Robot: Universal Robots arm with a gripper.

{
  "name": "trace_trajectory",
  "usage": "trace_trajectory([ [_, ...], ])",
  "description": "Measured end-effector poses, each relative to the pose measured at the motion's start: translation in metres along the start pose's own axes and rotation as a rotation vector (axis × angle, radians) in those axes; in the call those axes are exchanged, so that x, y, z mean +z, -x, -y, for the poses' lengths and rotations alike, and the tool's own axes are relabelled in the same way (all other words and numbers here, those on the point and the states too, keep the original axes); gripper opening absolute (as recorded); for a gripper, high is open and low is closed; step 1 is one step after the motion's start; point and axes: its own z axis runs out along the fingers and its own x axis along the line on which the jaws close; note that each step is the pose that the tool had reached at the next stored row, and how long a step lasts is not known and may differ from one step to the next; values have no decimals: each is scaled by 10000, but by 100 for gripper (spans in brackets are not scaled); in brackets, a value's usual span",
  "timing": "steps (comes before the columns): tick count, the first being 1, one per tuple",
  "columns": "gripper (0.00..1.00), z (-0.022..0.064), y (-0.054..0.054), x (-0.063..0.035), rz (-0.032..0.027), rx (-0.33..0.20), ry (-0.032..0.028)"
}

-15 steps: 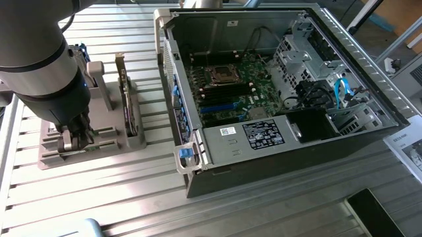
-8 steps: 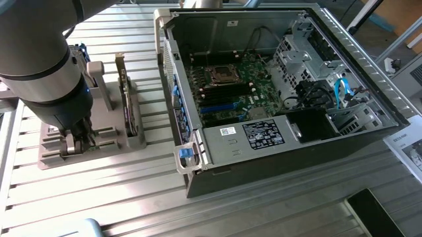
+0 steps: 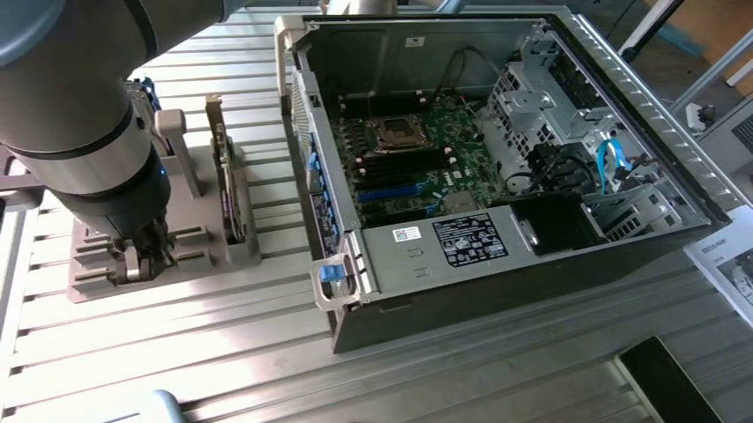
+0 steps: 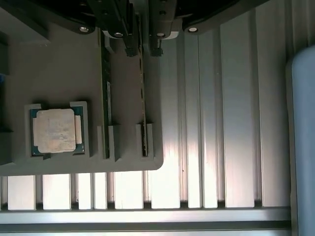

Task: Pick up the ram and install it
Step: 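Pick up the ram and move it above insertion slot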

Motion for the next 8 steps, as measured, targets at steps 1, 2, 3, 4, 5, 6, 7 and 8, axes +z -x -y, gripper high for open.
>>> trace_trajectory([
  [1,24,0,0,22,0,0,-1],
  [2,24,0,-1,47,0,0,0],
  [3,24,0,-1,68,0,0,0],
  [4,24,0,-2,82,0,0,0],
  [5,24,1,-2,97,0,0,0],
  [6,24,0,-2,103,0,0,-1],
  [7,24,0,-2,103,-1,0,0],
  [8,24,0,-2,103,-1,1,1],
])
